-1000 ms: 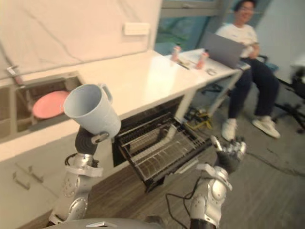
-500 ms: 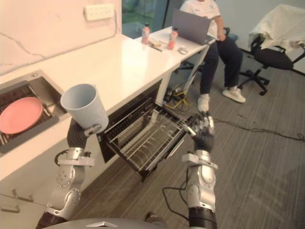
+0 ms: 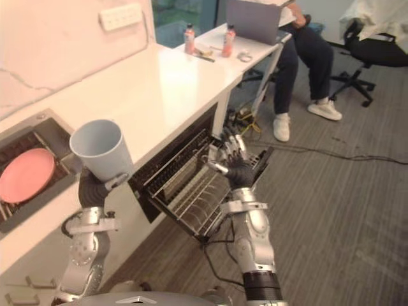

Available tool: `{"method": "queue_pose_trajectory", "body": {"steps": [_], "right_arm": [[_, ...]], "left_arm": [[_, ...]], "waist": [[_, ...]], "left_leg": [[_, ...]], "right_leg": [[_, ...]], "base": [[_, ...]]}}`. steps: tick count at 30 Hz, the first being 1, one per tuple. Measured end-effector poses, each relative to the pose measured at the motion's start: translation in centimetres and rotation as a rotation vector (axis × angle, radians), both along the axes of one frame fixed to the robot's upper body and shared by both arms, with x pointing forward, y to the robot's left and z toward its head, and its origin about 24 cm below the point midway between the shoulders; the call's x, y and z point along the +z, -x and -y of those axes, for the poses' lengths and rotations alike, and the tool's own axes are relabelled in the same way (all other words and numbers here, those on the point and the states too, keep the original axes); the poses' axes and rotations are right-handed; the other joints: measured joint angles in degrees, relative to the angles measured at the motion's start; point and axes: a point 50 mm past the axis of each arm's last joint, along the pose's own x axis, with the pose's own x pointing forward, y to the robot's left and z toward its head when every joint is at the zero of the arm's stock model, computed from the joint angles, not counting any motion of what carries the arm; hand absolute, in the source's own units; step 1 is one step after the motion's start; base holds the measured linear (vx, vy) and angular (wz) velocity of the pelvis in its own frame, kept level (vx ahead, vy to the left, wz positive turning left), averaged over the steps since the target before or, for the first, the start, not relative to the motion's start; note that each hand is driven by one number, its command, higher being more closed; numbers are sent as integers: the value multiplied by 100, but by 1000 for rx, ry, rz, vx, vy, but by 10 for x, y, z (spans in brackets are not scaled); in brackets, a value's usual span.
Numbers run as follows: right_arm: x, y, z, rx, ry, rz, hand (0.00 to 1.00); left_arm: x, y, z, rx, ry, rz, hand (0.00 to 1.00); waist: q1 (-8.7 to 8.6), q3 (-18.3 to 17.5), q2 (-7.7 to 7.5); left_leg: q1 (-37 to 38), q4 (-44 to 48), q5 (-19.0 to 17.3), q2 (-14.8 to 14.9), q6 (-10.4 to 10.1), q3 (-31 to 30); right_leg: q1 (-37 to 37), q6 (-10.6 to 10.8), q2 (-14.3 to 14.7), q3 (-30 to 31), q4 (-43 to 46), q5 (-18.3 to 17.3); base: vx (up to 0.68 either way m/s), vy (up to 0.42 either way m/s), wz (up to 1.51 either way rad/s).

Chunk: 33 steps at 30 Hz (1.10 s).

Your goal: Walk over to the sink, pick up the cup, carry it to the dishwasher, place the cup inside the dishwasher, then close the dishwasher door

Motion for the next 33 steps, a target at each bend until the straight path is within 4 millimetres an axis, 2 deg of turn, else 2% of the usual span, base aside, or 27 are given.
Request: {"method": "queue_pose_trajectory", "body": {"steps": [3, 8, 15, 21, 33], "right_arm": [[15, -4, -3, 14, -6, 64, 0], [37, 2, -10, 38, -31, 184, 0], [52, 12, -45, 127, -72, 263, 0], [49, 16, -69, 201, -95, 230, 0], [41, 19, -93, 276, -60, 158, 0]], "left_arm": [[6, -3, 2, 71, -42, 33, 100], [9, -1, 9, 156, -156, 64, 100], [20, -4, 27, 210, -316, 165, 100], [16, -4, 35, 194, -340, 120, 100], [9, -2, 49, 136, -355, 93, 100]], "waist": [[8, 14, -5], [4, 8, -4], [-58, 1, -40], [-42, -91, -190], [-58, -158, -270]], "left_leg": [[327, -304, 75, -114, 14, -69], [517, -744, 274, -173, -62, -121], [772, -1271, 591, -210, -123, -124], [774, -1632, 852, -234, -138, -143], [1000, -2145, 1113, -329, -103, -139]], "right_leg": [[230, 4, -52, -12, -13, 9], [222, -48, -19, 7, -1, -31], [171, -29, 4, 36, 40, -160], [9, 24, 29, 22, 78, -91], [16, 30, 11, 11, 85, -87]], "base": [[84, 27, 12], [-8, -28, 1], [-81, -34, -4], [-23, -15, 1], [5, 2, 0]]}}
